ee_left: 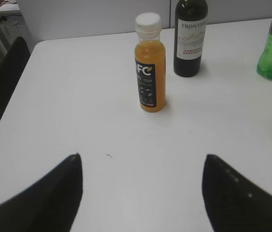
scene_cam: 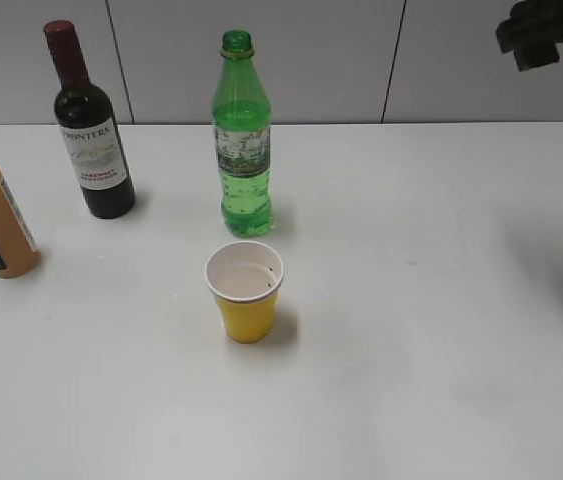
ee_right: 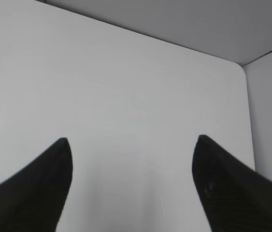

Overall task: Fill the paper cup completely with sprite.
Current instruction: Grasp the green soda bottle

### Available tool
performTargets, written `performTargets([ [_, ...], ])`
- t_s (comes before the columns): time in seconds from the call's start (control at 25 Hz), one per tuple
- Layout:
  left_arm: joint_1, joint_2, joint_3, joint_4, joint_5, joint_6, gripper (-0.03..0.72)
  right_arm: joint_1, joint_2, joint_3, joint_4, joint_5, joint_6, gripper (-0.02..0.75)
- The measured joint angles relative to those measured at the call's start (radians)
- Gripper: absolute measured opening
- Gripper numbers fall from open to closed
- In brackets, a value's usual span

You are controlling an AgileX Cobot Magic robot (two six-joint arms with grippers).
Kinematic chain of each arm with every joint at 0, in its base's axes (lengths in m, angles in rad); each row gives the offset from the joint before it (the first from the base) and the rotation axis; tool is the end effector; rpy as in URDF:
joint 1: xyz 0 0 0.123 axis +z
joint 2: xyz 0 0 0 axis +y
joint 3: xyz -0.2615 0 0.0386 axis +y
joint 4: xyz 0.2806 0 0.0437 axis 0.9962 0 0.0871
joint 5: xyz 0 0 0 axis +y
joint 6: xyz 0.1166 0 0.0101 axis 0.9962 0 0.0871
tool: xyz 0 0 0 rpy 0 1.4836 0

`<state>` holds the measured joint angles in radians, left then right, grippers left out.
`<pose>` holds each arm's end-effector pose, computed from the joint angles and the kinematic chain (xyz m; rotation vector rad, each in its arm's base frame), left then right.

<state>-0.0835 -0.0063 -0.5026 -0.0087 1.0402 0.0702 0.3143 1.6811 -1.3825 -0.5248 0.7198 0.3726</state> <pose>0.0673 -0.0065 0.2845 0.1550 2.0089 -0.0188 0.4115 0.0931 0.2541 -0.2696 2.3709 -0.2792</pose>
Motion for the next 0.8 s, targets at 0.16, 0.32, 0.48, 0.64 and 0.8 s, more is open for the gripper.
performTargets([
  [0.16, 0.000, 0.000, 0.000, 0.000, 0.000, 0.000, 0.590, -0.062, 0.000, -0.124, 0.231, 0.144, -0.135, 0.595],
  [0.32, 0.000, 0.000, 0.000, 0.000, 0.000, 0.000, 0.590, -0.160, 0.000, -0.202, 0.427, 0.297, -0.215, 0.595],
  [0.48, 0.000, 0.000, 0.000, 0.000, 0.000, 0.000, 0.590, -0.217, -0.001, -0.210, 0.470, 0.436, -0.262, 0.595],
  [0.64, 0.000, 0.000, 0.000, 0.000, 0.000, 0.000, 0.590, -0.222, -0.045, -0.205, 0.486, 0.464, -0.285, 0.594],
  [0.8, 0.000, 0.000, 0.000, 0.000, 0.000, -0.001, 0.590, -0.222, -0.149, -0.173, 0.513, 0.465, -0.311, 0.594],
])
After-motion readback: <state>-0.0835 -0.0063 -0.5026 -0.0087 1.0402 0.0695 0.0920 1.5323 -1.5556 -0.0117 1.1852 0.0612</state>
